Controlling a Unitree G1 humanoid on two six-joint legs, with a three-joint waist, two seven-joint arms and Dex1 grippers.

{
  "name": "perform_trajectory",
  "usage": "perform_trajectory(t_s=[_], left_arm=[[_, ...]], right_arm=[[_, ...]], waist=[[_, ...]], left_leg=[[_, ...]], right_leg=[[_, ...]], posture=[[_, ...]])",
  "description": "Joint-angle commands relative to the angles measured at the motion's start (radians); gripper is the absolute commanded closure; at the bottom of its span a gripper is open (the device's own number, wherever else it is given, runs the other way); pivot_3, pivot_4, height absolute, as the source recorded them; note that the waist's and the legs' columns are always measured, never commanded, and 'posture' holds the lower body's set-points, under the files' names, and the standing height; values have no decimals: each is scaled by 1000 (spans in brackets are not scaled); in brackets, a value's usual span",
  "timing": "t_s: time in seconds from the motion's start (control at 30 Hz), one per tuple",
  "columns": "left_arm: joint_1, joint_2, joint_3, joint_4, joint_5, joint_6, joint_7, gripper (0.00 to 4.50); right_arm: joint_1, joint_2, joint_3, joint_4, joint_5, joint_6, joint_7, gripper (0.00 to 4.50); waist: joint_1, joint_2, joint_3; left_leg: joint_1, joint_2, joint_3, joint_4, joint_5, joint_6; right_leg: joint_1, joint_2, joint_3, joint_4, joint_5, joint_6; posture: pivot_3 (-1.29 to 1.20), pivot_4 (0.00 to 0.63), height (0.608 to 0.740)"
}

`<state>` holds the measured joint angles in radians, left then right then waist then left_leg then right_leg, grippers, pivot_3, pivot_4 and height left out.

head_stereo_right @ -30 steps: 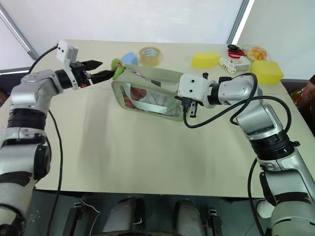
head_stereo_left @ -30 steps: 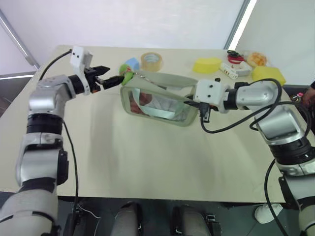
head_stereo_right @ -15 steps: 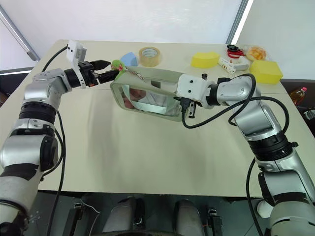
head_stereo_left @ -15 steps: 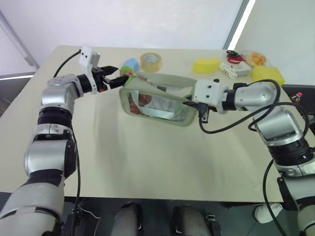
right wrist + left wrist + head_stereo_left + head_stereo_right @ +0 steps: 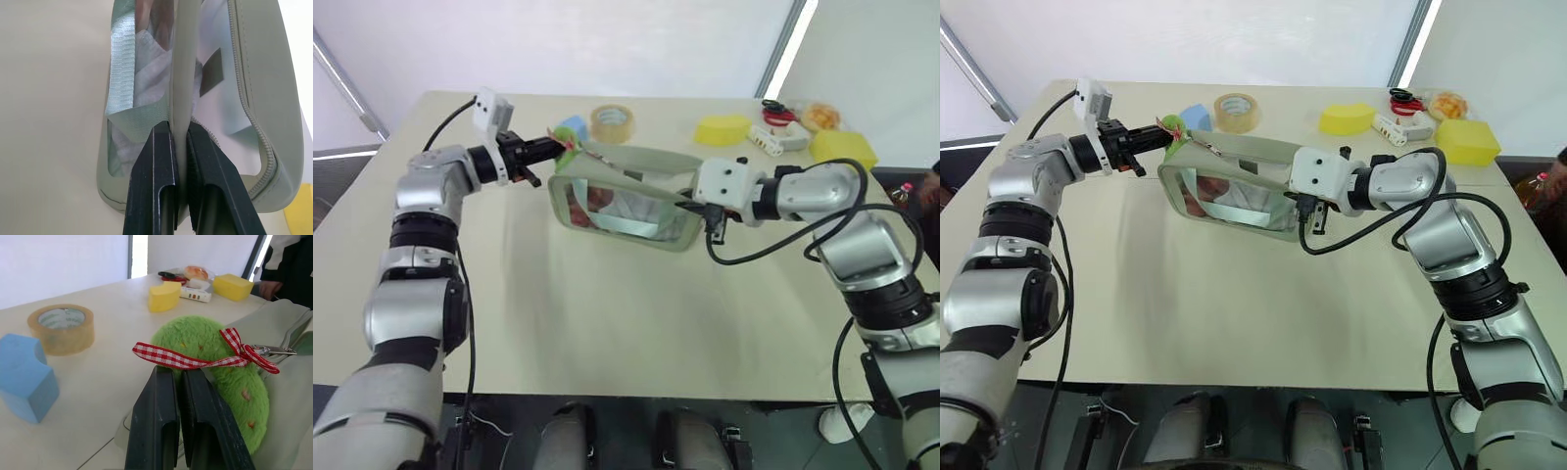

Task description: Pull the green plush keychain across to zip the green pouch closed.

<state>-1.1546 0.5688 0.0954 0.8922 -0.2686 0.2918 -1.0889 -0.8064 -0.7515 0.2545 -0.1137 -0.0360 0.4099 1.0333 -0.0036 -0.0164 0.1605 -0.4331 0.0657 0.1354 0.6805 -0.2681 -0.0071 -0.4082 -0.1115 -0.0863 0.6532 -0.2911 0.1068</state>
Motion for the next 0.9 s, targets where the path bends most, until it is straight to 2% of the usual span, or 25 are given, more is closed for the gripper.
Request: perform_trajectory(t_s=[0.03, 0.13, 0.3, 0.43, 0.53, 0.63, 0.77, 0.87, 0.9], left_arm=[[-66, 39, 31, -87, -30, 10, -36, 4479], [-62, 33, 20, -177, -64, 66, -94, 4479], [-42, -50, -36, -345, -83, 130, -109, 4479], [-23, -89, -86, -362, -43, 101, -89, 4479], [-28, -105, -122, -288, 32, 12, -29, 4479], [-47, -111, -111, -239, 46, -30, -2, 3553], [-73, -87, -104, -217, 57, -44, -7, 1614], [-84, -32, -97, -235, 57, -28, -47, 140], [-84, -8, -96, -242, 58, -24, -63, 140]], right_arm=[[-12, 7, 7, 24, -20, -7, -6, 4500], [-16, 9, 7, 32, -23, -12, -9, 4500], [-20, 23, 10, 42, -30, -18, -11, 4500], [-24, 32, 13, 45, -35, -17, -11, 4500], [-23, 33, 12, 42, -37, -16, -13, 4500], [-20, 32, 10, 38, -39, -15, -13, 4500], [-18, 34, 10, 36, -40, -14, -12, 4500], [-21, 36, 12, 40, -41, -19, -13, 4500], [-23, 38, 13, 44, -42, -21, -13, 4500]], waist=[[-5, 0, 0], [-6, 0, 0], [-6, 0, 0], [-11, 0, 0], [-12, 0, 0], [-10, 0, 0], [-10, 0, 0], [-11, 0, 0], [-13, 0, 0]], left_leg=[[0, 0, 0, 0, 0, 0], [0, 0, 0, 0, 0, 0], [0, 0, -1, 1, 0, 0], [1, 0, -1, 0, 0, 0], [1, 0, -1, 0, 0, 0], [1, 0, -1, 0, 0, 0], [1, 0, 0, 0, 0, 0], [1, 0, -1, 0, 0, 0], [1, 0, 0, 0, 0, 0]], right_leg=[[0, 0, 0, 0, 0, 0], [0, 0, 0, 0, 0, 0], [1, 0, 0, 0, 0, 0], [1, 0, 0, 0, 0, 0], [1, 0, 0, 0, 0, 0], [1, 0, 0, 0, 0, 0], [1, 0, 0, 0, 0, 0], [1, 0, 0, 0, 0, 0], [1, 0, 0, 0, 0, 0]], posture=[[0, 150, 740], [0, 150, 740], [0, 150, 740], [0, 150, 740], [0, 150, 740], [0, 150, 740], [0, 150, 740], [0, 150, 740], [0, 150, 740]])
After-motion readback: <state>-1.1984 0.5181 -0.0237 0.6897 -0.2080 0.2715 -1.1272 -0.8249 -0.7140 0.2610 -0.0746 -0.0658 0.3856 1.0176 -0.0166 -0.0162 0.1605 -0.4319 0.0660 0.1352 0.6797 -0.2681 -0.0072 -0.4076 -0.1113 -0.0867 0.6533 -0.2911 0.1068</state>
